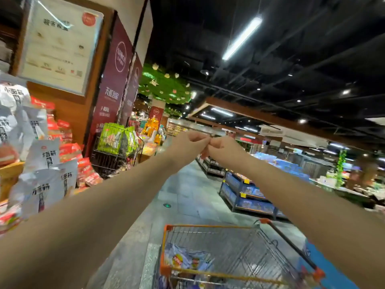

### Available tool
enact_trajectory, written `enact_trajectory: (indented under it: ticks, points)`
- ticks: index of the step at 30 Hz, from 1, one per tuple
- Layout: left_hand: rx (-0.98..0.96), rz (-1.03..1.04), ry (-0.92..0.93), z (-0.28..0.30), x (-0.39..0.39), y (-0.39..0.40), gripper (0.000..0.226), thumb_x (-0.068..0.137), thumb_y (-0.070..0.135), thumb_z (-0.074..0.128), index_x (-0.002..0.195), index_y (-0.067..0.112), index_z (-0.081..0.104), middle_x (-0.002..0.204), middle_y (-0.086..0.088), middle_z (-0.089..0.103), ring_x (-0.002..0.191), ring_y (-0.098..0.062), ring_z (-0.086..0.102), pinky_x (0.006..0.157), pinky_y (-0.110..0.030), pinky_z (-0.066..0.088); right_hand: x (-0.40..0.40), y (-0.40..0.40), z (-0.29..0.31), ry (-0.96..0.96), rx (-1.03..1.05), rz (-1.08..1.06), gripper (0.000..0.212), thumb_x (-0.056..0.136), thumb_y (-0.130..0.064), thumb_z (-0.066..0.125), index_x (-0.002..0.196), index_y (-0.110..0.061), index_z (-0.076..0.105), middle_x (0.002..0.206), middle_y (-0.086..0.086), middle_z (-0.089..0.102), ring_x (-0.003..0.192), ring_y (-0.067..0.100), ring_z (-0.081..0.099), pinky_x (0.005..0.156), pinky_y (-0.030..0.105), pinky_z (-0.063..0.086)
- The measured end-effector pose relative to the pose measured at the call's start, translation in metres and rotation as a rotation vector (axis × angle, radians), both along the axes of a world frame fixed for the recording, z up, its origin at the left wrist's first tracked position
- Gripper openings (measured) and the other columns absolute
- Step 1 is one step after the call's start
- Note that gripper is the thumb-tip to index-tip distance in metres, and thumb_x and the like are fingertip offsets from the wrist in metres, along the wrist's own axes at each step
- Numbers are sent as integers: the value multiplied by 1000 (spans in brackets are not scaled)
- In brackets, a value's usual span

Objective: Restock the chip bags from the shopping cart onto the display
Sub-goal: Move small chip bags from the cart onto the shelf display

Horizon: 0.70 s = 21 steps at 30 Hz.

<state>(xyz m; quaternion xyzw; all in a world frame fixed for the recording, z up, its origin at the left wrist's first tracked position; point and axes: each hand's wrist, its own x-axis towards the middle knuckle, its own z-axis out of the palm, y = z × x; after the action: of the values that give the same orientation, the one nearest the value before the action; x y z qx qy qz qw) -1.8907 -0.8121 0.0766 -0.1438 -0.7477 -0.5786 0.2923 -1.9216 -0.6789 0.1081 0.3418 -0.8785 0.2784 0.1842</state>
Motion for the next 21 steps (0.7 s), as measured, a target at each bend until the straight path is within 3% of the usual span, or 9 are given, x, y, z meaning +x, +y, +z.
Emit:
enact_trajectory:
  ticks: [2,6,10,11,13,16,19,21]
  points:
    - [20,-20,-58,-23,-22,17,18,94,17,55,81,21,66,54,14,61,64,-5,55,65,-20,44,-20,15,-24,-63,-22,-29,29,94,-17,50,76,-9,71,43,-22,54,54,-1,40,56,21,35]
    - [-11,-23,-157,-71,-72,43,18,93,22,57,80,24,69,59,8,63,69,-14,56,69,-29,47,-54,43,-72,-205,-10,-110,30,97,-20,48,87,-5,71,37,-18,48,37,1,39,45,19,31]
    - [-68,-90,-239,-114,-121,63,18,96,15,54,100,7,69,71,-2,62,58,1,54,54,-10,42,-97,65,-120,-285,-2,-156,30,97,-18,47,94,-1,72,65,-8,57,48,2,45,45,12,33]
    - [-88,-101,-258,-123,-133,67,18,96,16,54,101,7,69,76,-3,63,61,1,56,55,-11,43,-106,70,-129,-307,13,-175,30,98,-17,46,94,0,71,63,-10,53,49,0,48,43,9,31]
    - [-144,-126,-298,-142,-159,75,17,95,21,55,101,14,69,87,-3,67,79,-12,61,72,-23,51,-123,79,-147,-343,25,-213,29,98,-16,46,96,0,70,59,-14,47,45,-7,47,41,6,30]
    - [-201,-197,-316,-169,-196,87,15,94,18,57,98,11,70,91,-7,69,87,-18,64,83,-28,51,-149,92,-170,-421,24,-278,28,98,-17,46,98,1,68,57,-14,48,49,2,43,37,8,28]
    - [-185,-265,-351,-194,-229,100,16,94,10,56,100,-1,67,87,-11,68,70,-2,62,64,-11,49,-182,106,-197,-486,29,-329,30,97,-21,47,95,2,67,45,-10,46,45,6,39,38,15,28]
    - [-195,-286,-366,-211,-251,110,10,94,8,55,94,5,65,77,-4,63,57,8,55,60,-8,43,-202,113,-215,-510,36,-350,28,96,-19,48,93,1,67,53,-7,45,44,1,40,41,14,28]
